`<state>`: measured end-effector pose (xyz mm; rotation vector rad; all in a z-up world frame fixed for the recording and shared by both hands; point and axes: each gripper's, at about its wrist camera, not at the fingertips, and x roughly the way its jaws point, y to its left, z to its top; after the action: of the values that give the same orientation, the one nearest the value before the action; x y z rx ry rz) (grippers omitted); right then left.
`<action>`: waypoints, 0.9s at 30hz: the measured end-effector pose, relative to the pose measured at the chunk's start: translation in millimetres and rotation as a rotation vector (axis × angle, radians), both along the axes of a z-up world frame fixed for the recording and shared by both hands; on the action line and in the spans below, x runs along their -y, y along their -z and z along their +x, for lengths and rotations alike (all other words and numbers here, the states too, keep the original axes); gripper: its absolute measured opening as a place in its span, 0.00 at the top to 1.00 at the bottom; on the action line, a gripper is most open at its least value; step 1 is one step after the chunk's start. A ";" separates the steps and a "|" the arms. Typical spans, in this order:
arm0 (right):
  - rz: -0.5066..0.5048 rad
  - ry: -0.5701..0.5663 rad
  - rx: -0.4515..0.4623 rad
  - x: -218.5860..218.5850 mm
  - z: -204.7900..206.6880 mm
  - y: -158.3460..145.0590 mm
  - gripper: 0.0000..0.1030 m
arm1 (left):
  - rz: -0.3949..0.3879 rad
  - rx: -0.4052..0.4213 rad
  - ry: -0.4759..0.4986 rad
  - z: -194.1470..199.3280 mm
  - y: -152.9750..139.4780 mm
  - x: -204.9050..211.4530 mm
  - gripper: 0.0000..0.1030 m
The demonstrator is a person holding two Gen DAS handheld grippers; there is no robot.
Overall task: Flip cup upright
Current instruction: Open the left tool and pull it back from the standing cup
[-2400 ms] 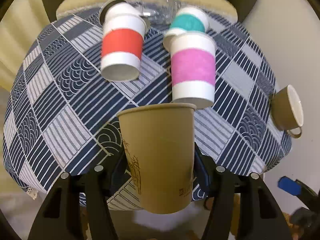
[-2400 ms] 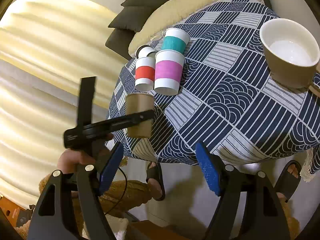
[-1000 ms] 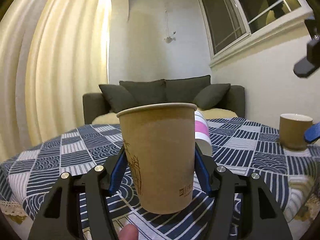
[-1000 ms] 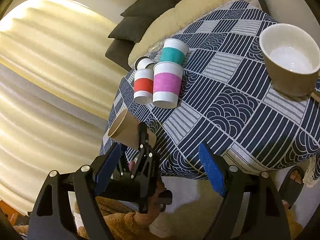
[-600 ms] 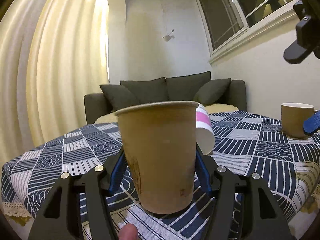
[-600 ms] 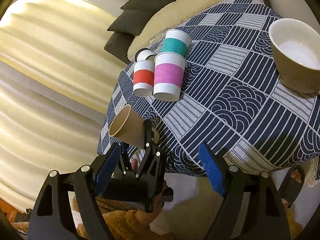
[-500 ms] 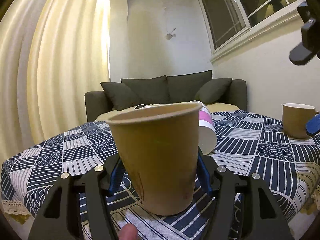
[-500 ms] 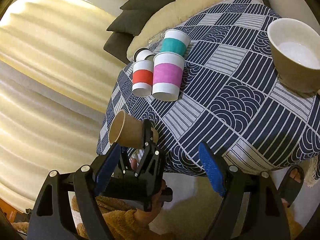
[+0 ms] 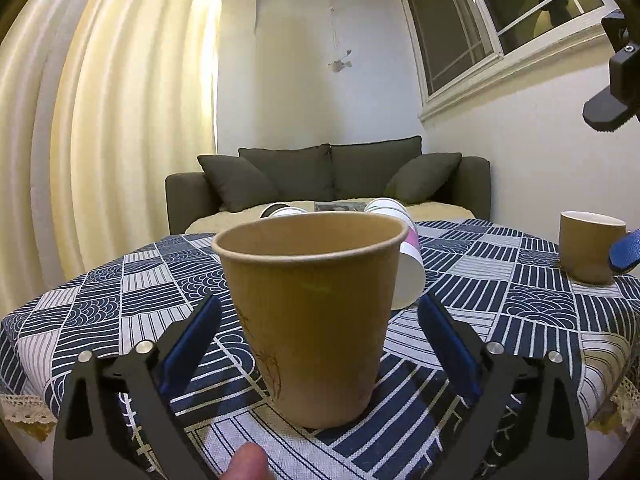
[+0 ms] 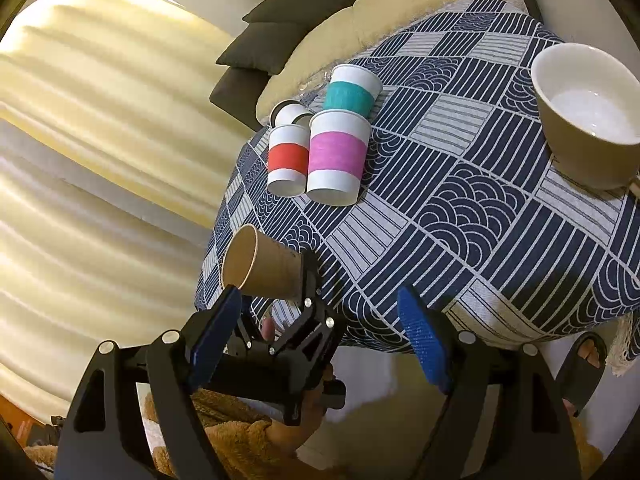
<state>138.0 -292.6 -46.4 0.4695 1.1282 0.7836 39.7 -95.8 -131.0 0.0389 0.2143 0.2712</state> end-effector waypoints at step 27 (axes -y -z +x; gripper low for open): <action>0.035 -0.024 0.270 11.8 -21.7 -43.4 0.13 | -0.083 -0.126 0.213 -96.7 -135.1 -34.1 0.07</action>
<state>116.3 -304.4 -2.9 0.3668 0.8719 0.8610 -57.0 -61.6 4.2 -0.0037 0.3445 0.0473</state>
